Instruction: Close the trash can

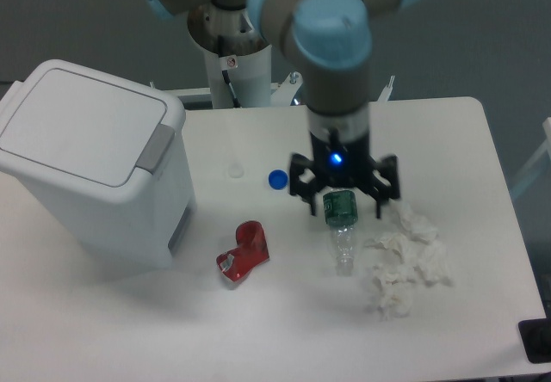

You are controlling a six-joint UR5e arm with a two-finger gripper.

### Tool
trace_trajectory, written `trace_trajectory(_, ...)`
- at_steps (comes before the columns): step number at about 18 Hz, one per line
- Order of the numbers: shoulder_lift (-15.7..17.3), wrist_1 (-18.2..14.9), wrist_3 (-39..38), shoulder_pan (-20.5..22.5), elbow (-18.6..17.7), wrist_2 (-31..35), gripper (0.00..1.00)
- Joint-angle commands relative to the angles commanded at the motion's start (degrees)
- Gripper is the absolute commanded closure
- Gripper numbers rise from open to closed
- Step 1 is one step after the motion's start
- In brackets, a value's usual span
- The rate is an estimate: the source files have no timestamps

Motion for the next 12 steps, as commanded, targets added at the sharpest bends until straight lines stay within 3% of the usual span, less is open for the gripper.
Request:
trace_trajectory(2, -3.86, 0.09, 5.09, 0.53, 0.87, 0.61, 0.00)
trace_trajectory(4, -5.63, 0.09, 9.49, 1.58, 2.28, 2.37, 0.00)
trace_trajectory(9, -5.64, -0.97, 14.94, 3.17, 2.46, 1.06, 0.00)
trace_trajectory(12, -5.64, -3.86, 19.16, 3.78, 2.46, -0.18, 0.00)
